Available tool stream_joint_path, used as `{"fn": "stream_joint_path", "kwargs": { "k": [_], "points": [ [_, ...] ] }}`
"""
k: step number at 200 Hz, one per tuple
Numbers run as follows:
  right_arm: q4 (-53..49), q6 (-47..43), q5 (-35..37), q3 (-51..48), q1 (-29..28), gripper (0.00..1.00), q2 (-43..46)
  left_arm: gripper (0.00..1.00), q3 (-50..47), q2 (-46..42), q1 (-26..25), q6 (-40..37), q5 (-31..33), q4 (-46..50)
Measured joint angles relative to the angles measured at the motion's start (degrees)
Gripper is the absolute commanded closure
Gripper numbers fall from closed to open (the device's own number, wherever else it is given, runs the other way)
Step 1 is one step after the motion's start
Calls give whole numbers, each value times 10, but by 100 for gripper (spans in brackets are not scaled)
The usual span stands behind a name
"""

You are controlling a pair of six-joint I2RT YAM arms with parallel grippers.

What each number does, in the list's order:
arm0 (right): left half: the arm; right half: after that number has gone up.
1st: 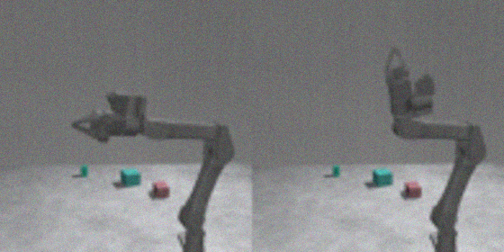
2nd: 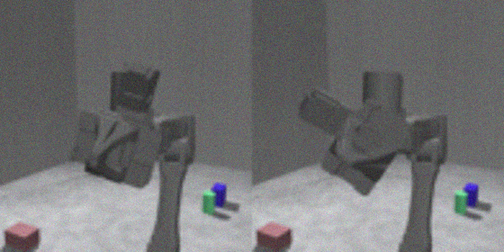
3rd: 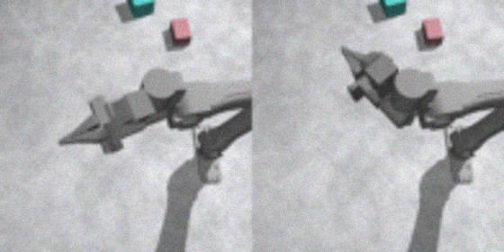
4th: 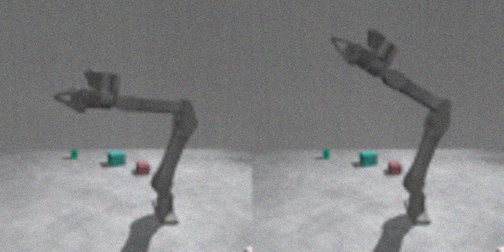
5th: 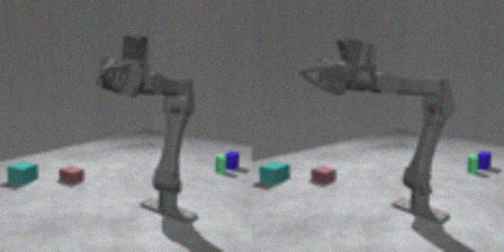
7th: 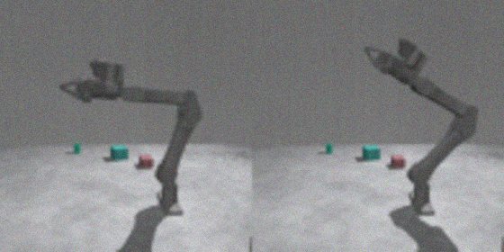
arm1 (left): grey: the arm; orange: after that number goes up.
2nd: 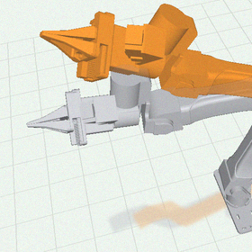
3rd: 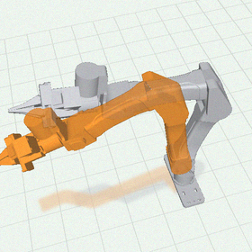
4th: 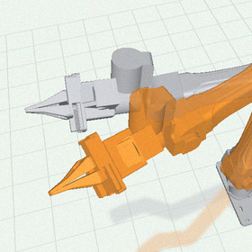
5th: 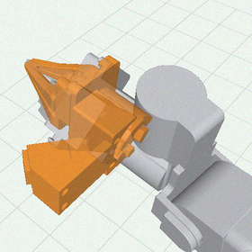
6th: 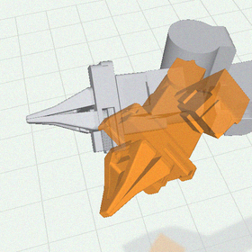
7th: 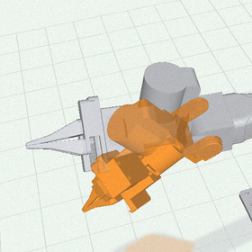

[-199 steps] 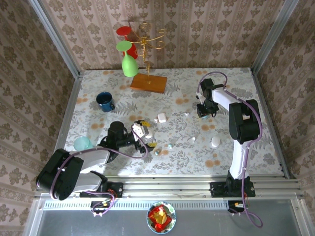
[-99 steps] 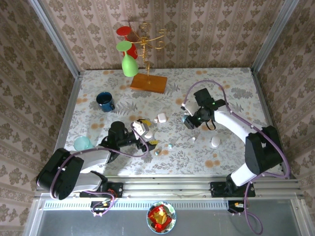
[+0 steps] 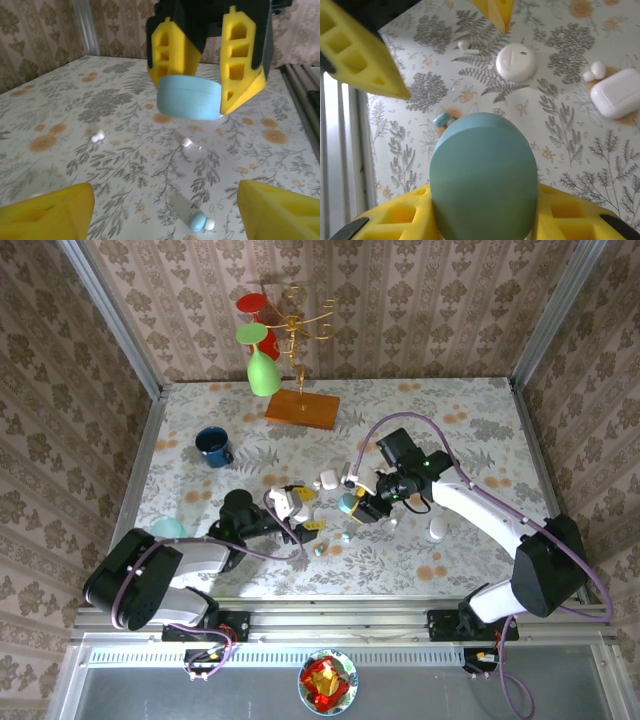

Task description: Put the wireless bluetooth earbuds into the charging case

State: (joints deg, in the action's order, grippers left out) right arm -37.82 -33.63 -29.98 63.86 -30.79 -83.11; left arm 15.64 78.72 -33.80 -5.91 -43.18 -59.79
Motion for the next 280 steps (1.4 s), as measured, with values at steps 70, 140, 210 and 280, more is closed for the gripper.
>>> {"fn": "stream_joint_path", "kwargs": {
  "k": [70, 140, 210, 280],
  "points": [
    [-71, -63, -3, 85, -53, 63, -25, 42, 3, 36, -3, 35, -94, -33],
    [-124, -103, 13, 145, -79, 64, -71, 46, 17, 85, -3, 107, -152, -108],
    [-133, -112, 12, 146, -82, 65, -97, 49, 29, 91, -2, 133, -174, -114],
    [-141, -112, 12, 150, -87, 65, -109, 59, 39, 104, 5, 156, -197, -114]
  ]
}}
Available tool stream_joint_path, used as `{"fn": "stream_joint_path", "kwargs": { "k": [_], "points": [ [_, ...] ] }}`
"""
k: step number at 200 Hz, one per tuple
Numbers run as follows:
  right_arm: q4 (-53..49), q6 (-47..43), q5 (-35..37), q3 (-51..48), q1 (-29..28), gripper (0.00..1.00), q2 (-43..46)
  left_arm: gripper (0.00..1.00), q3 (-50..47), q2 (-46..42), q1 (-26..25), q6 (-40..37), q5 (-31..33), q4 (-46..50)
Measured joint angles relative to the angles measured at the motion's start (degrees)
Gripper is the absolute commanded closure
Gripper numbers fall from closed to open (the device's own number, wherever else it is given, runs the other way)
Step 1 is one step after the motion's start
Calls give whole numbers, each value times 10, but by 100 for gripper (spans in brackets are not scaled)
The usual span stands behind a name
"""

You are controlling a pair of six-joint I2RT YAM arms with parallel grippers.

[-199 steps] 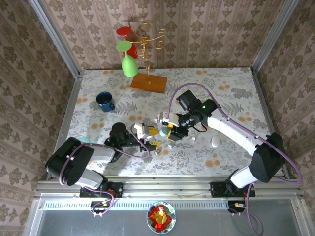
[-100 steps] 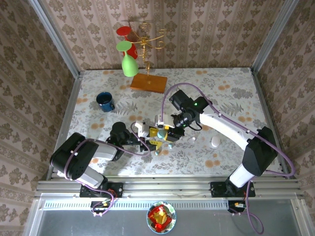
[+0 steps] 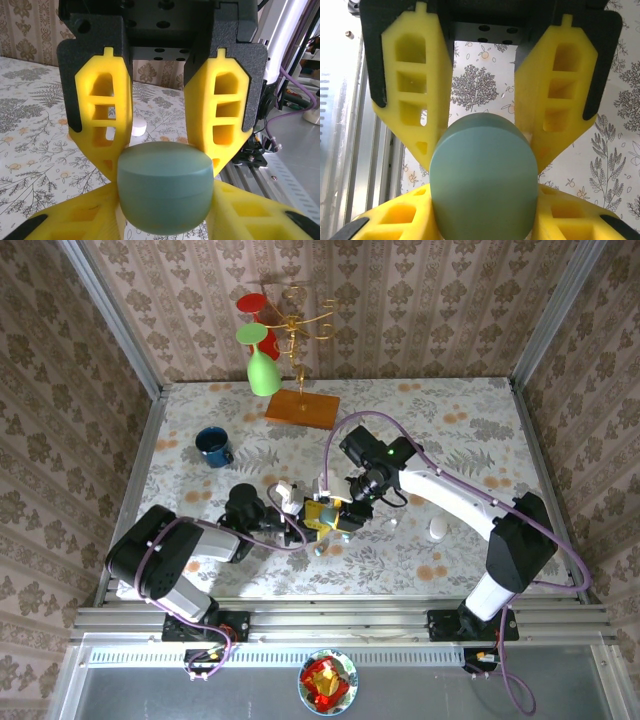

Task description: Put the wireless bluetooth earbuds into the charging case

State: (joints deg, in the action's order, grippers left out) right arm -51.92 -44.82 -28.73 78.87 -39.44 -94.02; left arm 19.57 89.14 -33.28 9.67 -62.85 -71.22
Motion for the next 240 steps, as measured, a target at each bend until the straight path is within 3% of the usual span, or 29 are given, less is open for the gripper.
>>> {"fn": "stream_joint_path", "kwargs": {
  "k": [22, 59, 98, 122, 146, 162, 240],
  "points": [
    [-2, 0, 0, 3, 0, 65, -2, 53, 0, 0, 0, 2, 0, 0],
    [-2, 0, 0, 3, -1, 65, -2, 56, 1, 1, 0, 6, -2, 0],
    [-4, 2, 2, 3, 0, 64, -2, 71, 1, 2, 2, 8, -5, 0],
    [-4, 6, 4, 3, 0, 56, -2, 72, 1, 4, 3, 9, -6, 0],
    [10, 13, 6, 2, 0, 36, -2, 72, 1, 4, 4, 8, -6, -2],
    [30, 15, 11, -3, 2, 28, -1, 72, 1, 4, 4, 6, -7, -2],
    [95, 68, 20, -64, 32, 23, 45, 72, 0, 4, 11, -23, 5, -5]
  ]
}}
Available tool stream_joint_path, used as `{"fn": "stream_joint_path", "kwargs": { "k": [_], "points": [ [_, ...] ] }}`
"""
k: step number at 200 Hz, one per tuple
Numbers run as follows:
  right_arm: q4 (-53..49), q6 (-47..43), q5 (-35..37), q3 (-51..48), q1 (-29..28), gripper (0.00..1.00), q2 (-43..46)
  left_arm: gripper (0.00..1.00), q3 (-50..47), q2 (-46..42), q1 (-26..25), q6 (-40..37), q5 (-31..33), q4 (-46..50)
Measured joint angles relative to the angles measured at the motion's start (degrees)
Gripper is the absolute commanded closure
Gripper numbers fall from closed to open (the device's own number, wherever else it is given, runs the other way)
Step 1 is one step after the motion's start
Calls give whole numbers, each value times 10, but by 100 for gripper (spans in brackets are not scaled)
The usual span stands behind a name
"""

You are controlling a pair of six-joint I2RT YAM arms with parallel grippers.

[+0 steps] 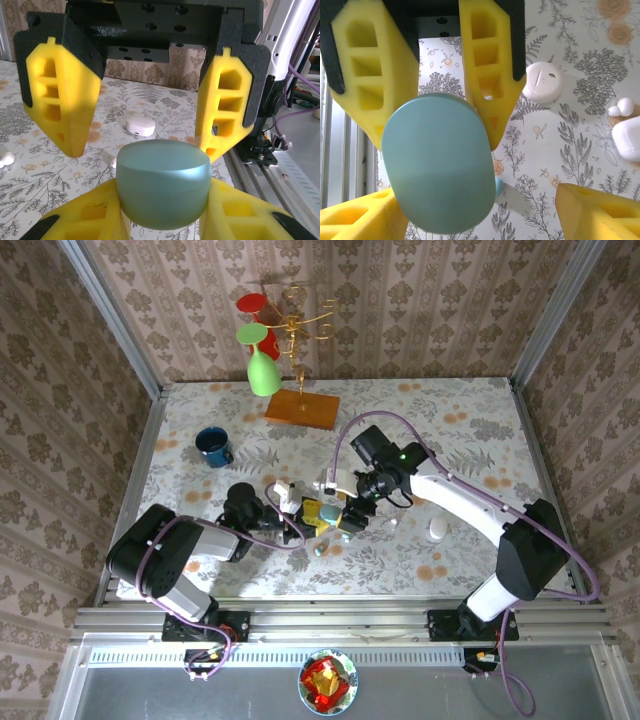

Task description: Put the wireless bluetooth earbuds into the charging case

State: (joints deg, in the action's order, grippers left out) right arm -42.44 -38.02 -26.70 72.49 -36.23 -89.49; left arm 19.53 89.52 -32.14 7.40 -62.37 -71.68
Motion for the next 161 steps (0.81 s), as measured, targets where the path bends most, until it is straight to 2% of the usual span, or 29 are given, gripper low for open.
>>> {"fn": "stream_joint_path", "kwargs": {
  "k": [70, 128, 161],
  "points": [
    [49, 56, 10, -29, 25, 24, 58, 72, -8, -6, 2, -12, 14, -2],
    [106, 134, 55, -32, 42, 24, 70, 72, -13, -14, 4, -18, 20, -2],
    [132, 161, 49, -49, 43, 24, 104, 72, -13, -16, 4, -19, 26, -4]
  ]
}}
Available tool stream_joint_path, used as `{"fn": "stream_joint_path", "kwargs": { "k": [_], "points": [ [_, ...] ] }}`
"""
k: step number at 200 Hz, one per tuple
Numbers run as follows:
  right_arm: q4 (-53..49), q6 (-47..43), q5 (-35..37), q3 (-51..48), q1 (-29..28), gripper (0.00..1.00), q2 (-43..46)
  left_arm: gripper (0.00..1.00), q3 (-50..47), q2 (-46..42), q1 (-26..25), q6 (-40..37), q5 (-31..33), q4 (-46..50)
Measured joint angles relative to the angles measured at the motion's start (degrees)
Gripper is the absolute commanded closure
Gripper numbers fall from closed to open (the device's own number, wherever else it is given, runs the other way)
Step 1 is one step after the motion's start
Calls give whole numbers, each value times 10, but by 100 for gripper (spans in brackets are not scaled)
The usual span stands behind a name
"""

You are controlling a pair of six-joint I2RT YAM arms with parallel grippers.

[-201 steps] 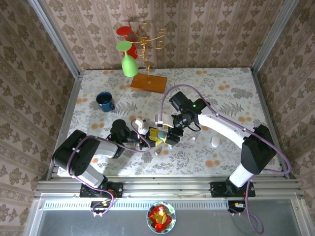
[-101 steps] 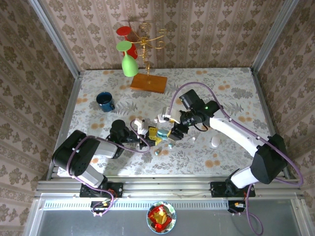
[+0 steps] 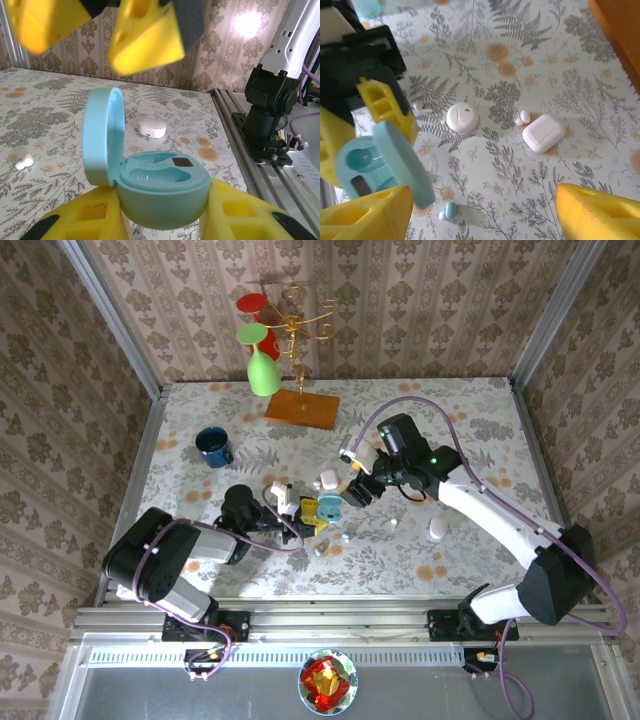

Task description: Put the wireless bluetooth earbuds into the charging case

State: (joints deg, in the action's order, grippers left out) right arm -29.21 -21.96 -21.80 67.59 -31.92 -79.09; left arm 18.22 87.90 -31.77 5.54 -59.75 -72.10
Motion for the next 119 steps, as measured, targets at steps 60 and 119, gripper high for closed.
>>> {"fn": "stream_joint_path", "kwargs": {
  "k": [60, 119],
  "points": [
    [115, 143, 21, -108, 0, 26, 121, 73, -7, -14, 11, 0, 26, 0],
    [139, 374, 91, -179, 18, 29, 142, 73, -10, -41, 38, 1, 57, -4]
  ]
}}
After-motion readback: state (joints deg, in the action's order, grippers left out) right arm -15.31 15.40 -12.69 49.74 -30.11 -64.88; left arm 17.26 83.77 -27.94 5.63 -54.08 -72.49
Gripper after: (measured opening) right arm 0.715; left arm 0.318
